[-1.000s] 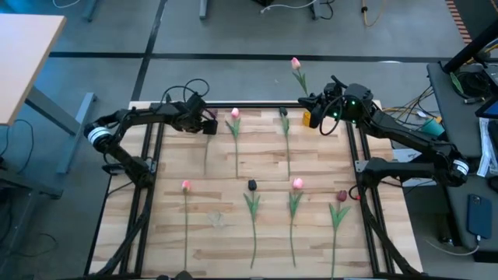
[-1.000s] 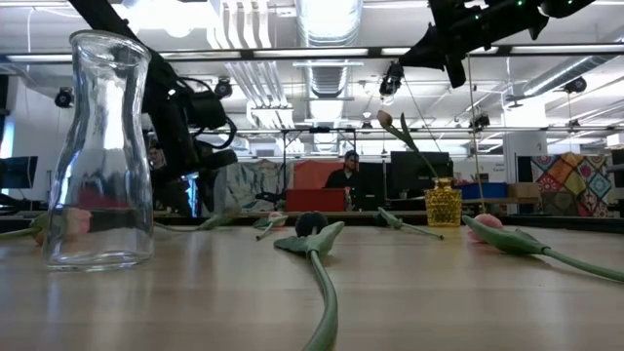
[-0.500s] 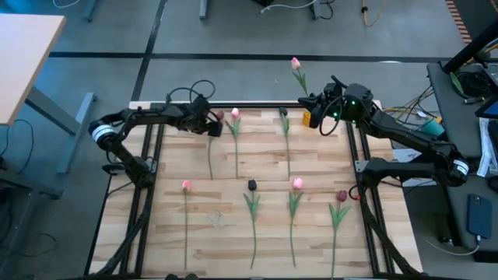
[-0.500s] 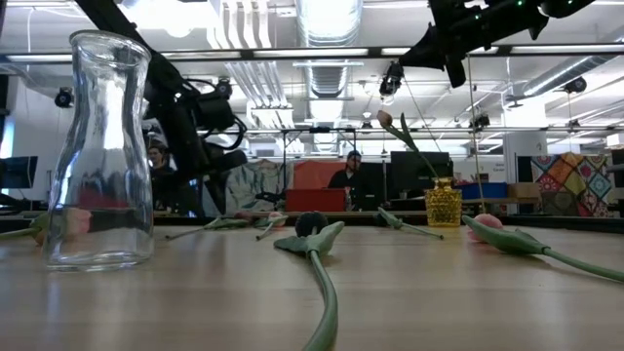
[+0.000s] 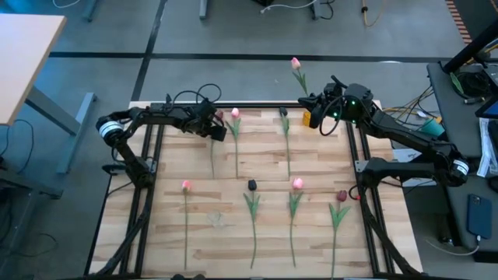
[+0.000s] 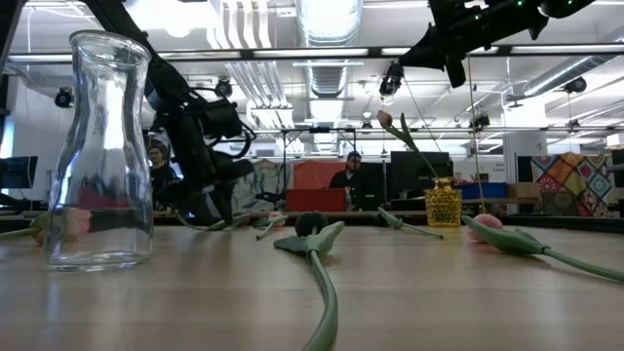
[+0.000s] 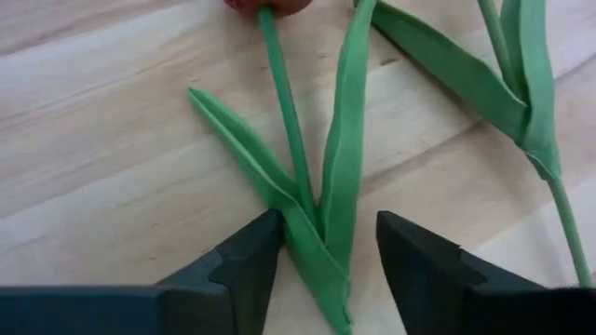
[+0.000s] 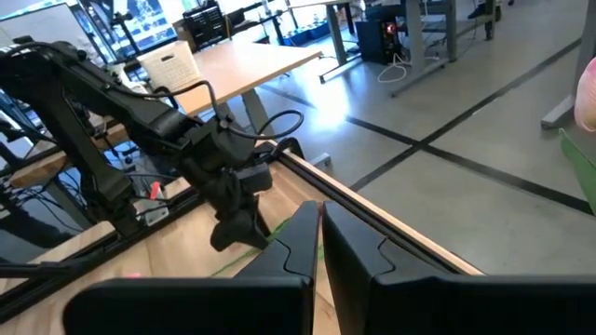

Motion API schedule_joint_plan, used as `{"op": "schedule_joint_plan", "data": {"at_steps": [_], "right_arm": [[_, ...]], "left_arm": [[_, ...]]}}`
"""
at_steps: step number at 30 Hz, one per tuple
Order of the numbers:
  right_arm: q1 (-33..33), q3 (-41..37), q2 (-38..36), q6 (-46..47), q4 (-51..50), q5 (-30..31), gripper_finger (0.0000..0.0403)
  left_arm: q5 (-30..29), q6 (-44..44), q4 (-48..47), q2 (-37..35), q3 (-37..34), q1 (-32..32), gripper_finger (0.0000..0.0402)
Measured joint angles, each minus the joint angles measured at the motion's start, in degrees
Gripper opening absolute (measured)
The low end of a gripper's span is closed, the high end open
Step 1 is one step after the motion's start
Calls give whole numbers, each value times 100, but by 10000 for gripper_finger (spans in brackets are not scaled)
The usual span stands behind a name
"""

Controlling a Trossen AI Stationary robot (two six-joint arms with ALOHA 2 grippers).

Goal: Sort flowers into vase by color
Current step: Put the top red tulip flower into the crystal vase

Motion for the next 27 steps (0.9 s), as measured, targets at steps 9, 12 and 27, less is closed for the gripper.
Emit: {"op": "schedule_joint_plan", "data": {"at_steps": [9,12,27], "right_arm": [[0,-1,0,16,2,0,13],[0,-2,0,-7,2,-2,13],[143,-4,0,-264,90,-70,13]], "left_arm": [[-206,149,5,-181,-30,-12,20],[-346,147,28,-519,-44,-135,10],[-2351,-527,136,-3047,-207,-2120,1]]}}
